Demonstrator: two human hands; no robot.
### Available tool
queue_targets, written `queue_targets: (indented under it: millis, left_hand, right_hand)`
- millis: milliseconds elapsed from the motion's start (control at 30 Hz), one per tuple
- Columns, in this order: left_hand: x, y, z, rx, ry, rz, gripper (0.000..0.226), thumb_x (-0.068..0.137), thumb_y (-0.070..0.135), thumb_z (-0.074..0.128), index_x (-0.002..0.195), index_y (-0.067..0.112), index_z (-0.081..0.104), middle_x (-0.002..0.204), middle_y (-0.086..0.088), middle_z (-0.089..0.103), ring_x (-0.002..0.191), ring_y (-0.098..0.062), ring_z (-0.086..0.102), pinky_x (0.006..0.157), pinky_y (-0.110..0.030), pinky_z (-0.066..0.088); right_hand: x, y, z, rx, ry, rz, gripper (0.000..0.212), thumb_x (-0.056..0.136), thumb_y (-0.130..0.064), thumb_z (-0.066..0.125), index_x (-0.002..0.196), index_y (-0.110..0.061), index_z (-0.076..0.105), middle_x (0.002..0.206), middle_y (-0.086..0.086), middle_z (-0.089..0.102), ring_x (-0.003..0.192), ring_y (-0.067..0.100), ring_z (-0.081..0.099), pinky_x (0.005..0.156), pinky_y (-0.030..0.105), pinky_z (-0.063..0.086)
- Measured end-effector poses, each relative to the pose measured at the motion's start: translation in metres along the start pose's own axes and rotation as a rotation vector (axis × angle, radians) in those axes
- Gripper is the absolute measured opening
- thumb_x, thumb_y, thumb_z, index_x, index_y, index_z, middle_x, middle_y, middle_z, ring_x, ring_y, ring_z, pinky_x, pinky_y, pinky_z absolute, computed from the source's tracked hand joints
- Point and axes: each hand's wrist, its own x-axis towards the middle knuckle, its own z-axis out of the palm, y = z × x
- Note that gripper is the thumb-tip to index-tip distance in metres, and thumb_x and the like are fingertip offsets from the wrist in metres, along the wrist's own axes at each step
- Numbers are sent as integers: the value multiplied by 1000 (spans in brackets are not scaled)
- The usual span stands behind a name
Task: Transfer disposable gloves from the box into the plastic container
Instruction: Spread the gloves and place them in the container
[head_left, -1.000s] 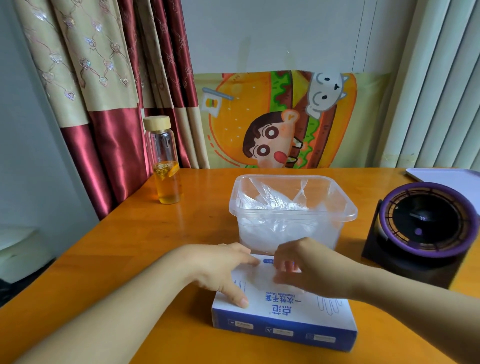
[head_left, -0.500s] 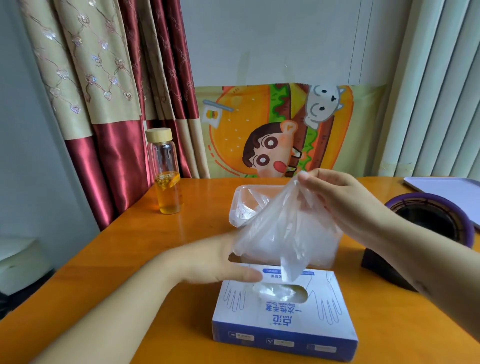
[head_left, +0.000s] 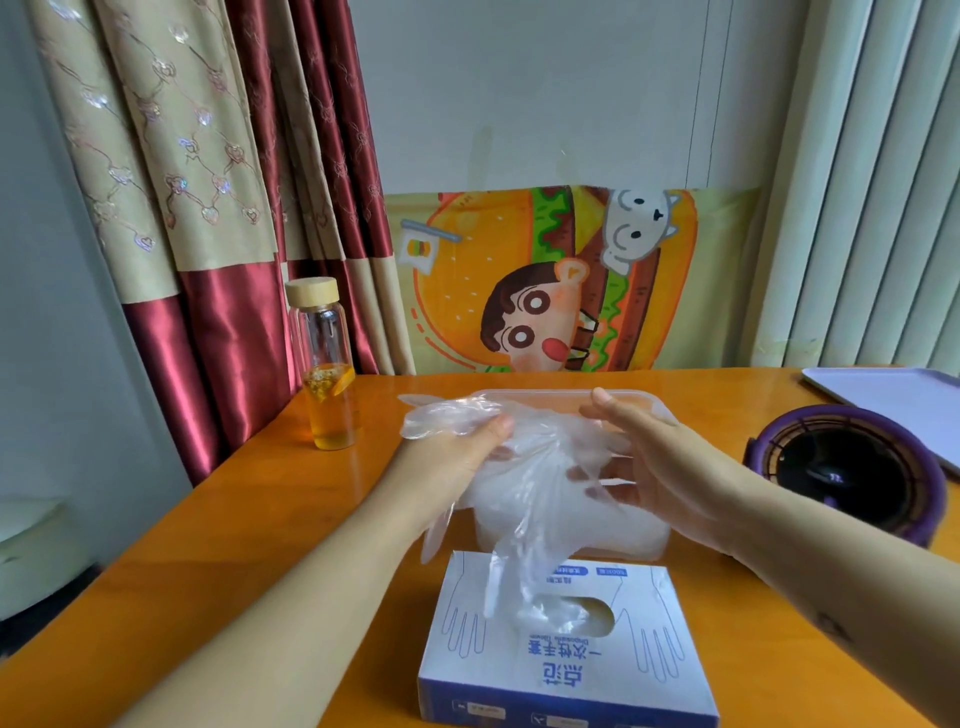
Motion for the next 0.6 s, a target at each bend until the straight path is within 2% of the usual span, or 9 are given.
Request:
queue_targets:
  millis: [100,167,200,233,300,367,433,500,600]
  left_hand:
    - [10,1,-1,28,73,-42,29,92,42,57,103,18,71,80,19,57,71,6,48,56,-2,29]
    - [17,3,-2,28,107,-17,27,93,37,58,107,17,69,89,13,62,71,4,50,57,-3,32]
    - [19,4,-3,7,117,-5,26,93,35,59,108,16,68,92,9,66,73,2,53,59,-5,35]
    - [20,7,-4,-8,127,0,24,93,33,60,108,16,68,92,7,68,74,2,55,60,-7,37]
    - [23,11,-5,2,138,3,21,93,33,60,103,17,69,86,8,68,71,3,56,55,-7,37]
    - [28,13,-5,8,147,11,18,92,32,61,99,17,69,85,8,68,69,4,56,51,-6,39]
    - [31,15,-4,9,158,15,19,92,31,61,100,16,69,89,3,70,70,2,58,52,-7,39]
    - [34,16,-2,16,156,17,21,92,30,61,102,15,70,92,1,71,72,1,58,54,-7,41]
    - [36,18,4,21,130,15,20,92,32,61,101,17,70,97,1,71,82,-6,62,69,-18,45]
  right_hand:
    - [-5,-3,-6,-78,117,-193,37,79,-47,58,102,-19,58,101,6,63,94,18,64,84,32,52]
    - [-10,-5,-8,-232,66,-331,37,73,-46,61,90,-14,61,97,0,66,98,5,62,88,27,48]
    - [-12,-6,-7,-306,19,-364,36,71,-46,62,87,-14,63,96,-10,67,102,-6,58,90,22,44]
    - [-12,-5,-7,-371,-12,-378,34,70,-47,63,84,-16,65,98,-21,65,109,-15,50,91,17,40]
    - [-11,-3,-6,-443,-11,-401,27,67,-48,65,79,-24,68,111,-32,52,124,-17,33,86,8,35]
    - [-9,-1,-4,-489,18,-436,22,67,-50,65,76,-30,69,127,-23,45,133,-12,24,89,9,35]
    - [-6,2,-1,-548,20,-460,21,69,-53,65,81,-38,71,137,-17,39,137,-8,21,102,22,35]
    - [-2,6,3,-625,18,-475,22,76,-49,68,98,-46,67,136,-21,38,137,-5,24,109,29,32]
    - [10,10,8,-656,135,-539,43,81,-38,69,123,-39,56,130,-19,49,119,-6,46,99,17,42]
